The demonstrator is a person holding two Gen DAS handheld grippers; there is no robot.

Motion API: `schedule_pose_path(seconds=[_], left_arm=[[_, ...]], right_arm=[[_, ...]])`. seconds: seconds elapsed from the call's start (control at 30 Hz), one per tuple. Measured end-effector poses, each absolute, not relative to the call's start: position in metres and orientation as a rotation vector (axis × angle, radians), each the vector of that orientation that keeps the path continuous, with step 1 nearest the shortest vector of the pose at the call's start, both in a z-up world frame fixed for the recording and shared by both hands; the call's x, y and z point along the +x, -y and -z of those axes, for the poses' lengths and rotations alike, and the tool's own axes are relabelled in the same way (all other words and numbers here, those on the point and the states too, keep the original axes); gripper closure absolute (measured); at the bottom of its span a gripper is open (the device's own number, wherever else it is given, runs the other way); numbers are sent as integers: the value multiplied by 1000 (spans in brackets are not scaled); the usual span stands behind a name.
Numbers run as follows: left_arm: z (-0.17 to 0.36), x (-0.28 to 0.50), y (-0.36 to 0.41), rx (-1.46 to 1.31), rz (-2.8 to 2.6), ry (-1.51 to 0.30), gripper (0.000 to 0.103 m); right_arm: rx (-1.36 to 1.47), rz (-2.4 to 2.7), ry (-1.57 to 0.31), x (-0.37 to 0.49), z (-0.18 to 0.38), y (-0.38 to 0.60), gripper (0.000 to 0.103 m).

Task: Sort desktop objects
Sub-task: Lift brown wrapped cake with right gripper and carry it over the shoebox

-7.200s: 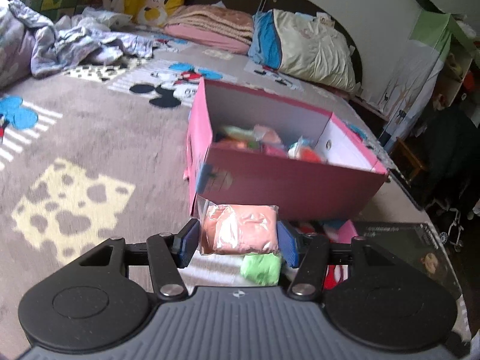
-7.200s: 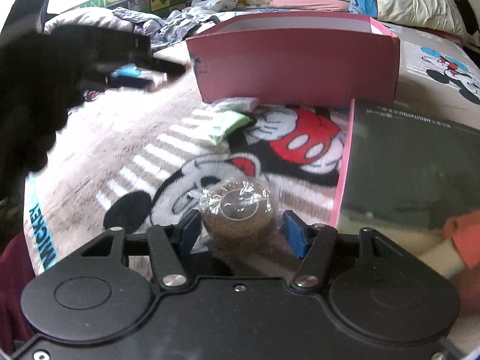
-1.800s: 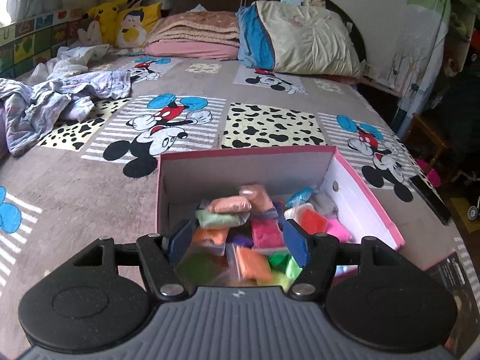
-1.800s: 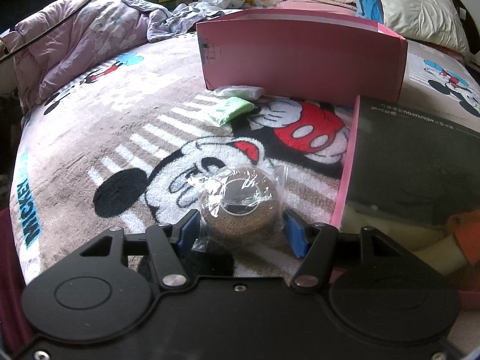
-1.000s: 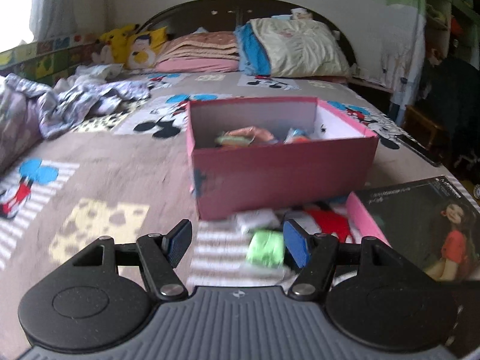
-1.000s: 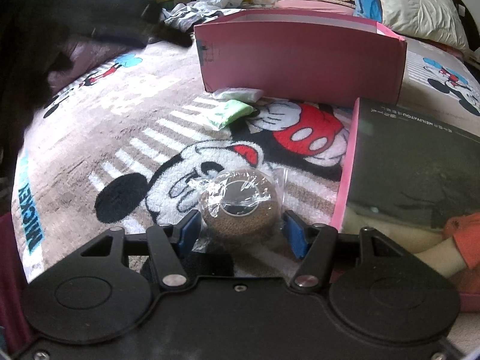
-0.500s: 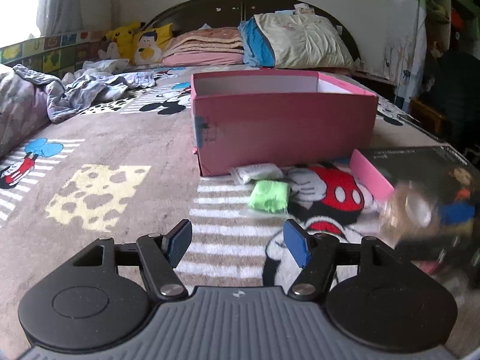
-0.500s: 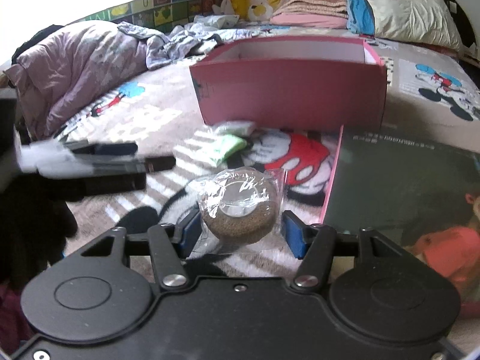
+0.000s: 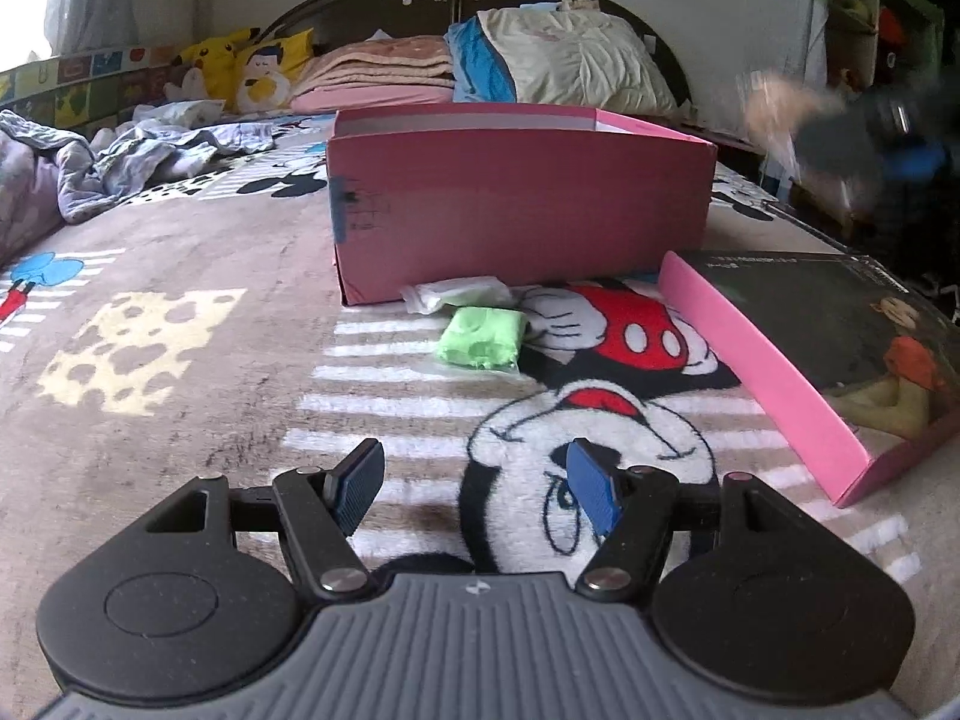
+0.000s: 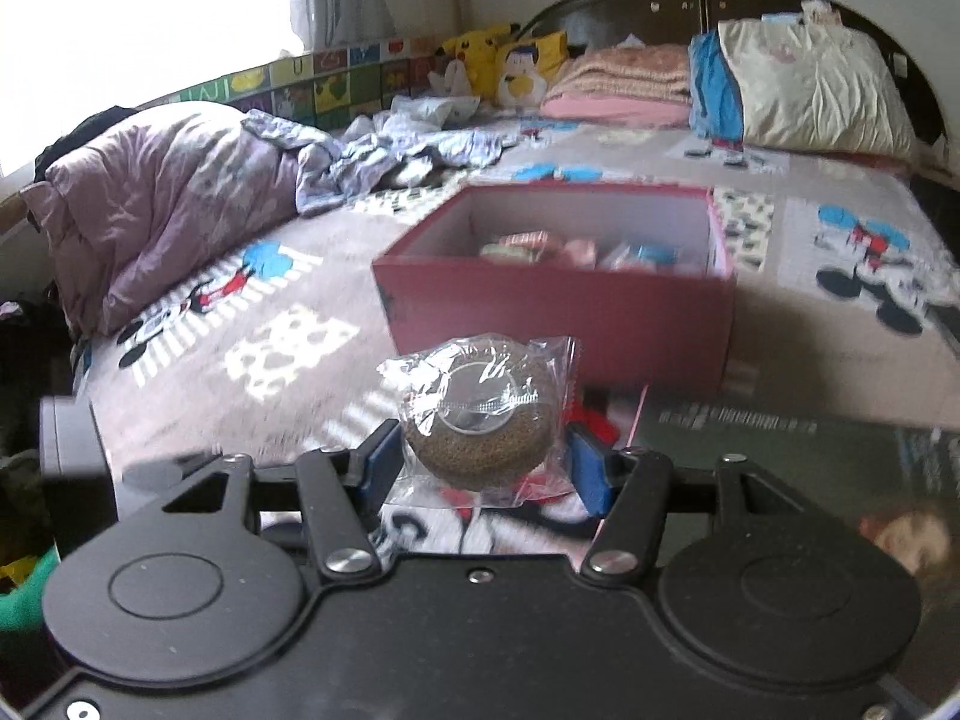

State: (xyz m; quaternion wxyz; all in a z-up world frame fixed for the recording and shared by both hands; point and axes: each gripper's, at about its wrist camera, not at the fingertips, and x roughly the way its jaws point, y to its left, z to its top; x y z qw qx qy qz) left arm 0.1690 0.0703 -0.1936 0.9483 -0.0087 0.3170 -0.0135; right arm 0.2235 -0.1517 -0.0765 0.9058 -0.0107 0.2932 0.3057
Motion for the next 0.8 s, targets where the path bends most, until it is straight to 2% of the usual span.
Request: schedule_pose_path(seconds=[0.23,0.8], left_arm=[[197,165,-71,-38,34,-629,37],[199,162,-66,-79,41,-530,37]], right_arm=[[-41,-627,-551,242,52,154,44],[-79,-634,-533,290,34,144,44]])
